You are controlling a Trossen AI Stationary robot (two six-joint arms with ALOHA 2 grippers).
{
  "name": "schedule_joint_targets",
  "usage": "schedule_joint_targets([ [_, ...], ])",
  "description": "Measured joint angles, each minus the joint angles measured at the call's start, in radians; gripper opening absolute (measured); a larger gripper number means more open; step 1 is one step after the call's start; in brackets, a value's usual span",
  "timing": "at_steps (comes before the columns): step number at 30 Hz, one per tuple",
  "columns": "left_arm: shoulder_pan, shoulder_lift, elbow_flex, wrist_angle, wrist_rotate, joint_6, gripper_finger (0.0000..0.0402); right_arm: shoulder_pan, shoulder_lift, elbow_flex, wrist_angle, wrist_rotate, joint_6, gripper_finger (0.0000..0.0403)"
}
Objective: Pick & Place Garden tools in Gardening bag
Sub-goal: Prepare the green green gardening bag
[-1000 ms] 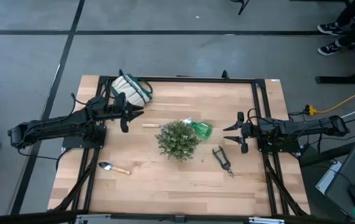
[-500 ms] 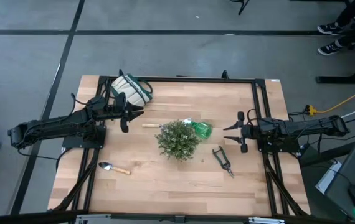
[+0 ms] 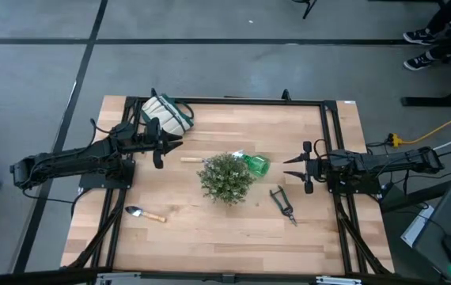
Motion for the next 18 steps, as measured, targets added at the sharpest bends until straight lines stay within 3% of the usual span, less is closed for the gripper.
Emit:
schedule_joint_targets([
  [5,0.000,0.000,0.000,0.000,-0.006,0.000,0.0102,0.000,0.000,0.000,0.000,0.000,0.000,0.0160],
  [12,0.000,0.000,0.000,0.000,-0.105,-0.009,0.0102,0.000,0.000,0.000,0.000,-0.001,0.024,0.0160],
  [18,0.000,0.001,0.000,0.001,-0.134,-0.144,0.0100,0.000,0.000,0.000,0.000,-0.003,0.026,0.0160],
])
